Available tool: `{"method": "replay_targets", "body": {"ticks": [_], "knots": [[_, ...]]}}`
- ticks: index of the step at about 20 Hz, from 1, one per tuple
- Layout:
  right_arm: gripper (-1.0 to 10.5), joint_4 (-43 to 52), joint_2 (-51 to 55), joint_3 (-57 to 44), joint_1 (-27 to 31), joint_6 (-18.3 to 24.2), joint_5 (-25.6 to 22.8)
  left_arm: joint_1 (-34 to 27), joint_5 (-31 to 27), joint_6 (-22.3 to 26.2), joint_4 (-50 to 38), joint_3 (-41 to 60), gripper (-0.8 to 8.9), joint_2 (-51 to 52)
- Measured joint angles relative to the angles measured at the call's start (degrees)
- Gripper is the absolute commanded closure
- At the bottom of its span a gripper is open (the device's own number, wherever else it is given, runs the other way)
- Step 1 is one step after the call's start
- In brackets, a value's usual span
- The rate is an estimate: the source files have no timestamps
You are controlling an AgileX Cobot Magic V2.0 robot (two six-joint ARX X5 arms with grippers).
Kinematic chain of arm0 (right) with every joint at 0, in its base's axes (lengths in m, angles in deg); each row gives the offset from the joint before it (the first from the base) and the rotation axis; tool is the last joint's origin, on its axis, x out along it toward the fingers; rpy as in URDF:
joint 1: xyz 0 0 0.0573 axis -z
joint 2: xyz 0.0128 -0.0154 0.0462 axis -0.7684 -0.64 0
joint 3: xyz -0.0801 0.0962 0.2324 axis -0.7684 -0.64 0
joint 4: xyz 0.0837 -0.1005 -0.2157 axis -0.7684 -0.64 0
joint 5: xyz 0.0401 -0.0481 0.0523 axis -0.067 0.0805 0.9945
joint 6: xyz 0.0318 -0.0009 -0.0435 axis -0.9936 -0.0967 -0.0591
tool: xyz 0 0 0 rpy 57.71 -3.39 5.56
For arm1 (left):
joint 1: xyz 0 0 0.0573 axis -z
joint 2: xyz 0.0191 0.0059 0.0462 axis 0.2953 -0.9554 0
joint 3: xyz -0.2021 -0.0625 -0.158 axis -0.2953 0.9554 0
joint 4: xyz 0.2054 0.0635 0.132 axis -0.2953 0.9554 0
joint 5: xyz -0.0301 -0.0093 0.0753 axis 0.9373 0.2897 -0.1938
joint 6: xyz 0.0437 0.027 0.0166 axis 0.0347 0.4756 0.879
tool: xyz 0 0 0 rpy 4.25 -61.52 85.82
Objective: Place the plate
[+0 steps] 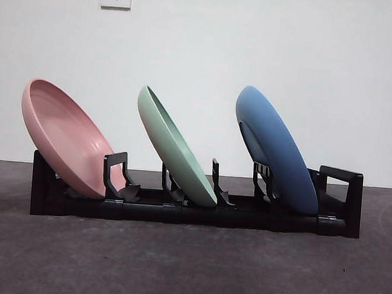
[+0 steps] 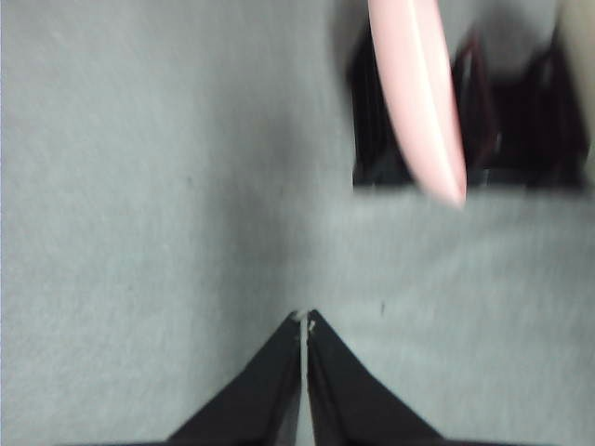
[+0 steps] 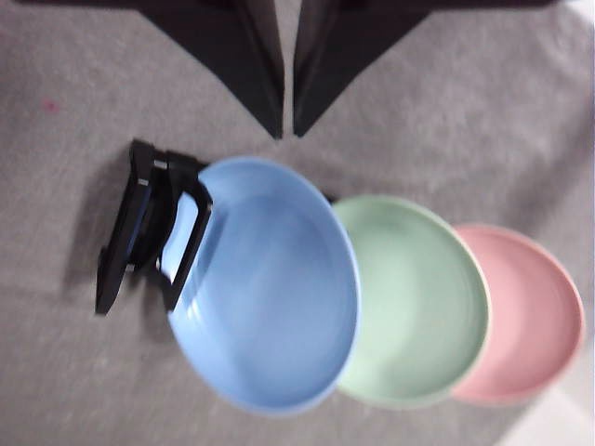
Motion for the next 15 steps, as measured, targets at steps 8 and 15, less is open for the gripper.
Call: {"method": "replay_targets", "body": {"ticks": [8, 15], "knots": [[6.5, -5.6, -12.3, 3.8, -4.9, 4.1, -8.3, 1.2, 0.0, 2.3, -1.7, -2.0, 6.10, -2.7], [6.8, -9.2, -19.6, 15.1, -10.5, -0.2, -8.3, 1.2, 0.0, 2.3, -2.5, -2.0, 6.08, -2.7]]}}
